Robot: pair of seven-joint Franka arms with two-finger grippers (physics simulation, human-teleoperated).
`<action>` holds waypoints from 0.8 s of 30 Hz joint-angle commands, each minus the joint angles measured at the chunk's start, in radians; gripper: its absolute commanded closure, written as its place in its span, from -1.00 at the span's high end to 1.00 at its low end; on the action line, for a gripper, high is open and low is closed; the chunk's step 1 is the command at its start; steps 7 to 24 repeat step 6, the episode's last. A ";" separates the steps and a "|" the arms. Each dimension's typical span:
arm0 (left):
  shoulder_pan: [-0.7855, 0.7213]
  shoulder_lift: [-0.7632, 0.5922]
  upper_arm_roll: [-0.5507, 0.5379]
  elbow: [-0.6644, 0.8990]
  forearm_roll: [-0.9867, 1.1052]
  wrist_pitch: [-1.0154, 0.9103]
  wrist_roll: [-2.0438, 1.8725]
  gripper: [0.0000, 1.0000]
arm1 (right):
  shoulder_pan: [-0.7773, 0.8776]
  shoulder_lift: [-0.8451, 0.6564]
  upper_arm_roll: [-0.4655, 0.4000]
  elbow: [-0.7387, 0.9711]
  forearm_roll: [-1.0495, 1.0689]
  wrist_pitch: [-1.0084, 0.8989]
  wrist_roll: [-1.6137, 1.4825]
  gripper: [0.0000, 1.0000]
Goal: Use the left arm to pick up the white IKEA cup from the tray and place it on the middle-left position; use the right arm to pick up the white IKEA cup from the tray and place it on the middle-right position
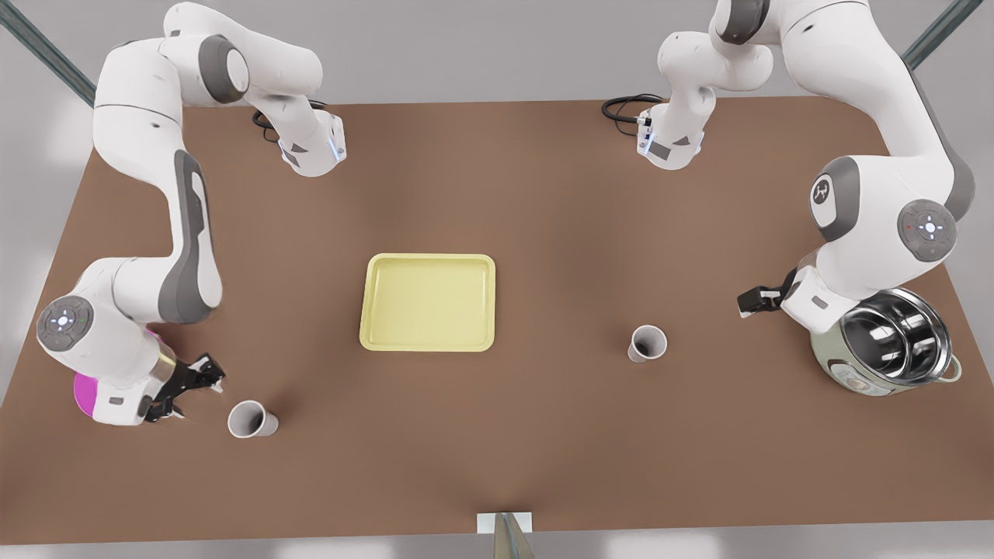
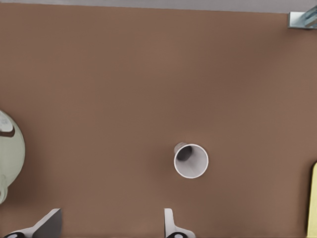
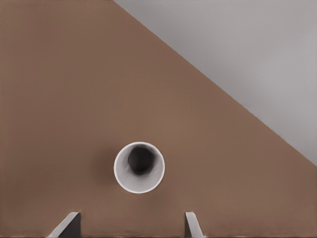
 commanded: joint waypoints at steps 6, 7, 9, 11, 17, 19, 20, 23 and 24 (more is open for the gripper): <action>0.000 -0.001 0.000 0.000 0.002 0.006 0.132 1.00 | 0.000 -0.046 0.002 0.003 0.009 -0.219 0.430 1.00; 0.000 -0.001 0.000 0.000 0.002 0.006 0.132 1.00 | 0.000 -0.046 0.002 0.003 0.009 -0.219 0.430 1.00; 0.000 -0.001 0.000 0.000 0.002 0.006 0.132 1.00 | 0.000 -0.046 0.002 0.003 0.009 -0.219 0.430 1.00; 0.000 -0.001 0.000 0.000 0.002 0.006 0.132 1.00 | 0.000 -0.046 0.002 0.003 0.009 -0.219 0.430 1.00; 0.000 -0.001 0.000 0.000 0.002 0.006 0.132 1.00 | 0.000 -0.046 0.002 0.003 0.009 -0.219 0.430 1.00; 0.000 -0.001 0.000 0.000 0.002 0.006 0.132 1.00 | 0.000 -0.046 0.002 0.003 0.009 -0.219 0.430 1.00; 0.000 -0.001 0.000 0.000 0.002 0.006 0.132 1.00 | 0.000 -0.046 0.002 0.003 0.009 -0.219 0.430 1.00; 0.000 -0.001 0.000 0.000 0.002 0.006 0.132 1.00 | 0.000 -0.046 0.002 0.003 0.009 -0.219 0.430 1.00; 0.000 -0.001 0.000 0.000 0.002 0.006 0.132 1.00 | 0.000 -0.046 0.002 0.003 0.009 -0.219 0.430 1.00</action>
